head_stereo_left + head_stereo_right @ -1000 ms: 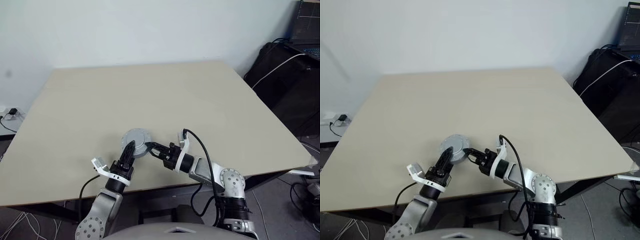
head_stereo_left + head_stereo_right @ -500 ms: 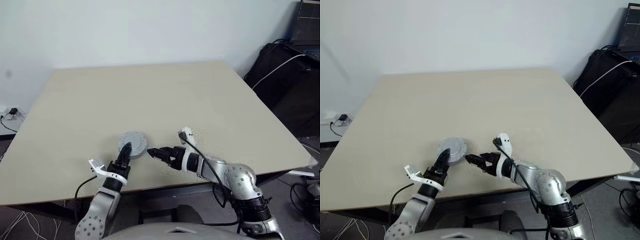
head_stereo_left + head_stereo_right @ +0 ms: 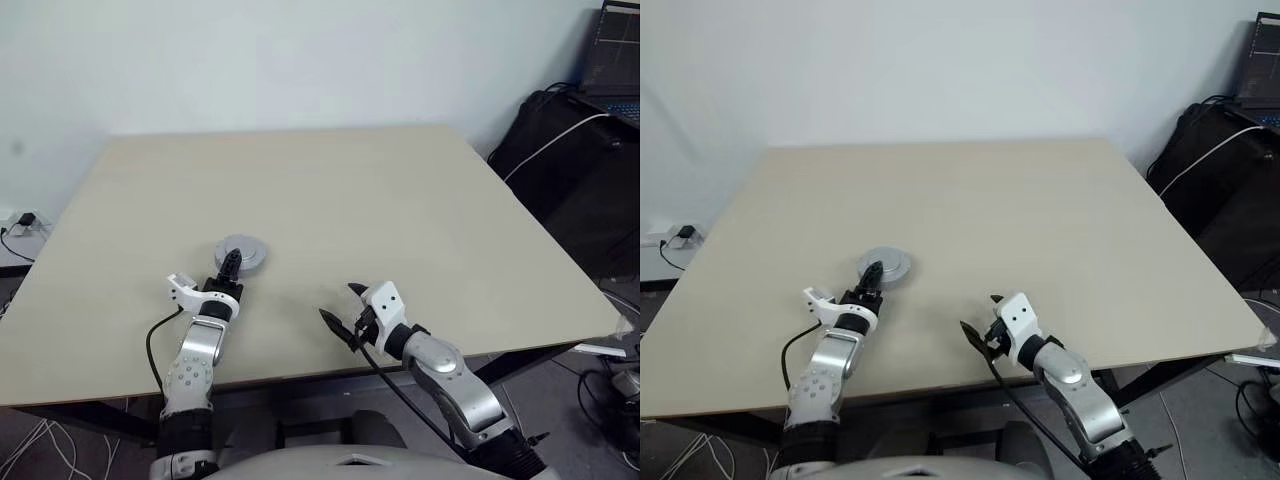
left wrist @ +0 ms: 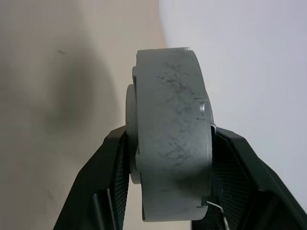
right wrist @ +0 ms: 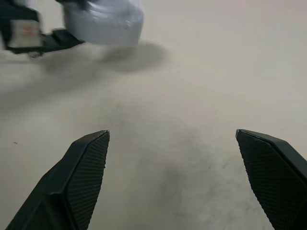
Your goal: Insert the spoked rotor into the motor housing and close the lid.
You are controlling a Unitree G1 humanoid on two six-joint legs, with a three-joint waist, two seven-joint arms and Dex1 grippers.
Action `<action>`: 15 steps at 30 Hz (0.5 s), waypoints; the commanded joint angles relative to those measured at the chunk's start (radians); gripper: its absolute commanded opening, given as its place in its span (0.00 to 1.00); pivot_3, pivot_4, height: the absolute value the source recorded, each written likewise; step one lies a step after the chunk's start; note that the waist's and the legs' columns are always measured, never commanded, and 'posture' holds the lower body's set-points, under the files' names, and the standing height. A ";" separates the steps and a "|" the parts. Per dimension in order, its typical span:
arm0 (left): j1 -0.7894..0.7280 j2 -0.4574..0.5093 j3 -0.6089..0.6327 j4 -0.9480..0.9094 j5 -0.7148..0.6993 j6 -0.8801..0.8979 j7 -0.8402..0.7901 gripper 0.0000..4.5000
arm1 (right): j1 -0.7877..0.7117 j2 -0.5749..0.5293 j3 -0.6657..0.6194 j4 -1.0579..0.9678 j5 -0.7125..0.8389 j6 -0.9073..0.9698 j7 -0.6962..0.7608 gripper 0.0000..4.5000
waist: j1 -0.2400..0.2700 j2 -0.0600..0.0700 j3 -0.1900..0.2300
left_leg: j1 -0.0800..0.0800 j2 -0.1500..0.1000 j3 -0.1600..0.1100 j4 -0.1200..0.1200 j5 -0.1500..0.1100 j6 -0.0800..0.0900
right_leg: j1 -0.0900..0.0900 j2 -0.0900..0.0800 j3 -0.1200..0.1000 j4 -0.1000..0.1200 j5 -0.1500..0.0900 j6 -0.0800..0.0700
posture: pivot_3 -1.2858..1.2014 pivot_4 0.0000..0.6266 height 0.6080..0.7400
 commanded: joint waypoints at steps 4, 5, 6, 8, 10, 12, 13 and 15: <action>-0.183 0.005 0.067 0.171 0.105 -0.037 -0.036 0.47 | 0.007 0.036 -0.041 -0.001 -0.044 -0.040 0.001 1.00 | 0.004 -0.002 0.000 | -0.001 0.000 0.000 0.001 0.000 0.000 | 0.001 0.000 0.000 0.000 0.003 -0.004 | 0.52 0.00 1.00; -0.203 0.004 0.079 0.199 0.120 -0.042 -0.037 0.47 | 0.010 0.039 -0.044 -0.001 -0.044 -0.036 0.004 1.00 | 0.004 -0.002 0.000 | -0.001 0.000 0.000 0.002 0.000 0.000 | 0.001 0.000 0.000 0.000 0.003 -0.004 | 0.52 0.00 1.00; -0.219 0.004 0.089 0.224 0.134 -0.046 -0.039 0.47 | 0.013 0.043 -0.047 -0.003 -0.043 -0.029 0.007 1.00 | 0.004 -0.002 0.000 | 0.000 0.000 0.000 0.002 0.000 0.000 | 0.001 0.000 0.000 0.000 0.004 -0.003 | 0.52 0.00 1.00; -0.248 0.000 0.107 0.264 0.161 -0.057 -0.037 0.47 | 0.018 0.047 -0.051 -0.006 -0.046 -0.016 0.010 1.00 | 0.003 -0.002 0.000 | -0.001 0.000 0.000 0.002 0.000 0.000 | 0.001 0.000 0.000 0.000 0.004 -0.003 | 0.52 0.00 1.00; -0.272 -0.007 0.120 0.292 0.187 -0.069 -0.033 0.47 | 0.021 0.050 -0.055 -0.006 -0.053 -0.007 0.014 1.00 | 0.003 -0.002 -0.001 | 0.000 0.000 0.000 0.002 0.000 0.000 | 0.001 0.000 0.000 0.000 0.004 -0.003 | 0.52 0.00 1.00; -0.284 -0.013 0.128 0.307 0.211 -0.072 -0.025 0.47 | 0.022 0.054 -0.059 -0.006 -0.059 0.000 0.016 1.00 | 0.004 -0.002 -0.001 | 0.000 0.000 0.000 0.003 0.000 0.000 | 0.001 0.000 0.000 0.001 0.005 -0.003 | 0.52 0.00 1.00; -0.287 -0.017 0.132 0.315 0.224 -0.074 -0.016 0.47 | 0.021 0.055 -0.060 -0.005 -0.063 0.004 0.017 1.00 | 0.004 -0.002 -0.001 | 0.000 0.000 0.000 0.003 0.000 0.000 | 0.001 0.000 0.000 0.001 0.005 -0.003 | 0.52 0.00 1.00; -0.287 -0.025 0.145 0.321 0.235 -0.065 0.007 0.47 | 0.021 0.056 -0.059 -0.003 -0.071 0.010 0.021 1.00 | 0.005 -0.002 -0.001 | 0.000 0.000 0.000 0.004 0.000 0.000 | 0.002 0.000 0.000 0.001 0.006 -0.003 | 0.52 0.00 1.00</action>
